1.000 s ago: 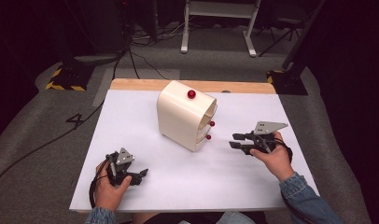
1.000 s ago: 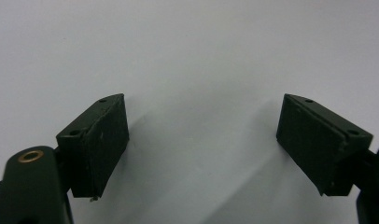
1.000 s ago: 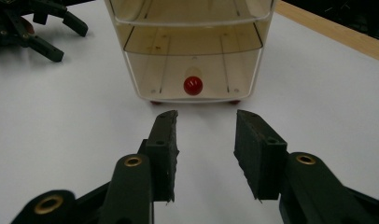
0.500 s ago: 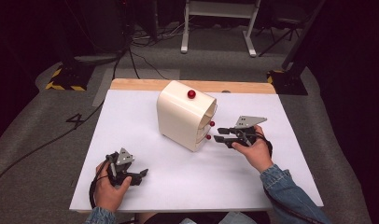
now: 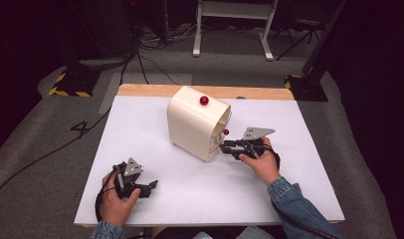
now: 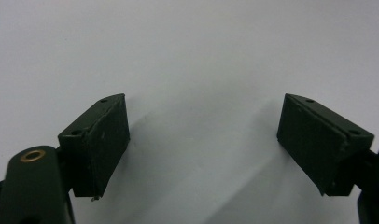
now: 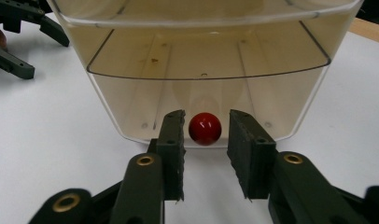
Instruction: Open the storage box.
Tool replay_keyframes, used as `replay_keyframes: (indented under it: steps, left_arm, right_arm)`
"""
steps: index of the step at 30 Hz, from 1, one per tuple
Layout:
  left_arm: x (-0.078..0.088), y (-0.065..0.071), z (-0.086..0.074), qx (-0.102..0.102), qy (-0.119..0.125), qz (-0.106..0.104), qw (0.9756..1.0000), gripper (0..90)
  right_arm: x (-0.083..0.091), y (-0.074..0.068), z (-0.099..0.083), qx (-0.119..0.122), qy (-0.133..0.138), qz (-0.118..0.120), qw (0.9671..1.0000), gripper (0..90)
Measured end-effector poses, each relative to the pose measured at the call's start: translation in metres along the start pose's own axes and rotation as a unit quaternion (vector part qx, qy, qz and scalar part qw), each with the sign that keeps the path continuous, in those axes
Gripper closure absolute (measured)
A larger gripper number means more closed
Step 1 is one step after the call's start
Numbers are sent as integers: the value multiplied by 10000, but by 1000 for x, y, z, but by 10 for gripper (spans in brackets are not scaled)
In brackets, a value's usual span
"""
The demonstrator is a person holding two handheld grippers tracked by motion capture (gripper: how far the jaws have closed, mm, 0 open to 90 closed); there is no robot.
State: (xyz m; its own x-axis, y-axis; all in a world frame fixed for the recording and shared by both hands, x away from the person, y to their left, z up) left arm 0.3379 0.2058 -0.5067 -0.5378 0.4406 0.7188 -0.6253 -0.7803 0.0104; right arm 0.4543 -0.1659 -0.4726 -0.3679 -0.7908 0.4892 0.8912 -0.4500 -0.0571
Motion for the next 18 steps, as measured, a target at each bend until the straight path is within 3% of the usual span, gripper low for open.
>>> replay_keyframes:
  steps: [5,18]
  left_arm:
    - [0,0,0,28,5,-11,10000,172]
    - [0,0,0,27,8,-12,10000,171]
  right_arm:
    - [-3,0,-3,-124,-2,-17,9999,739]
    - [5,-5,-1,-8,-29,-151,9999,743]
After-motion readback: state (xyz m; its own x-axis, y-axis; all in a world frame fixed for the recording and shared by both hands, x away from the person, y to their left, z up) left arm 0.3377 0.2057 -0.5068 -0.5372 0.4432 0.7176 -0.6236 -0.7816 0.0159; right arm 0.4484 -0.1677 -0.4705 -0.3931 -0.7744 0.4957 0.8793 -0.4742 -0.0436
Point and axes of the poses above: each handheld gripper's, and its own axes: x roughly backward along the jaws, z roughly out of its top, y roughly to its right, the point moved 3 cm from there along -x, roughly forward along the jaws
